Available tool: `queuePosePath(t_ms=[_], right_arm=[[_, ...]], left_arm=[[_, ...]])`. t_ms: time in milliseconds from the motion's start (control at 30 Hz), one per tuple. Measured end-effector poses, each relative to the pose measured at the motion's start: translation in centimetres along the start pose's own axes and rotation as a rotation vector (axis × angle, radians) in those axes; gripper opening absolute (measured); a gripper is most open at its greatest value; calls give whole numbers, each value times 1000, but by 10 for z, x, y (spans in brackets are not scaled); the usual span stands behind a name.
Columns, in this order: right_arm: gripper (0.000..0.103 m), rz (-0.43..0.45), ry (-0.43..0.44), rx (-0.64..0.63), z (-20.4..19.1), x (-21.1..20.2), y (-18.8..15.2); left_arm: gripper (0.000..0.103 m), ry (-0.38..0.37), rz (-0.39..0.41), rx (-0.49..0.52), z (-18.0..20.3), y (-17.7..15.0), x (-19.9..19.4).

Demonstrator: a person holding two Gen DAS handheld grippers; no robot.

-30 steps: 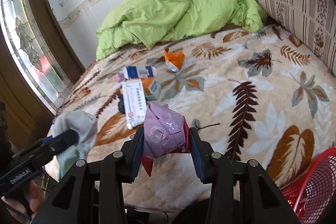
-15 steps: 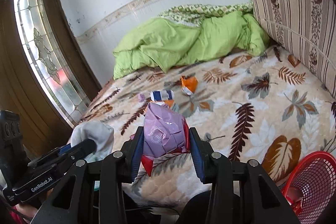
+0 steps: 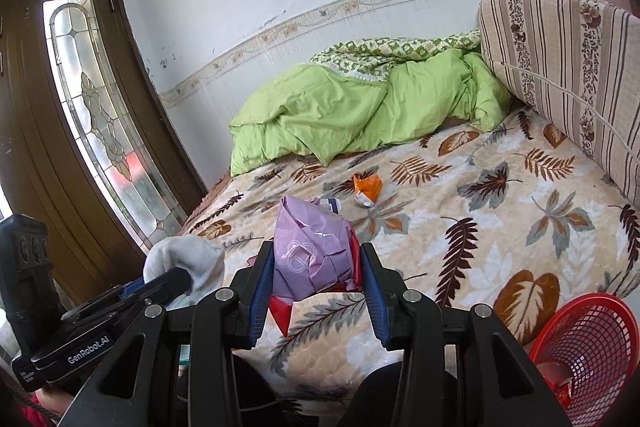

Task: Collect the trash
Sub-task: 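Carry the glove and the wrapper toward the red basket, then open both tools over the red basket to drop glove and wrapper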

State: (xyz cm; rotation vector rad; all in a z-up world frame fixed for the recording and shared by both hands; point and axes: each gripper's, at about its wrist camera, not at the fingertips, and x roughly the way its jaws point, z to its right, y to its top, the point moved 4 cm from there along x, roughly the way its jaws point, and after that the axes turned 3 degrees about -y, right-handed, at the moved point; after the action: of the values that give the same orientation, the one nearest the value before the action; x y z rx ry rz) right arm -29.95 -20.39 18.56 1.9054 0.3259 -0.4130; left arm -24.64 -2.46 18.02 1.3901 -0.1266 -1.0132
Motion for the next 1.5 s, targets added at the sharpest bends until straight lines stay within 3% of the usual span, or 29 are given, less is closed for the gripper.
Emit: queuePosePath(t_ms=[433,1100,1367,1500], right_arm=[[44,-26,-8,23,9,11,1],[44,-203,-58,96,53,105,-18],[44,-201,-101,117,78,101,-16],[44,-175,-156,151,106,74,-15]], left_arm=[[32,8,-27,-20,-15,-1,18],[32,-3,-182,-76,-61,-11,115],[32,-76,-228,-16,-33,-9,140],[32,-179,-278,27,9,-11,157]])
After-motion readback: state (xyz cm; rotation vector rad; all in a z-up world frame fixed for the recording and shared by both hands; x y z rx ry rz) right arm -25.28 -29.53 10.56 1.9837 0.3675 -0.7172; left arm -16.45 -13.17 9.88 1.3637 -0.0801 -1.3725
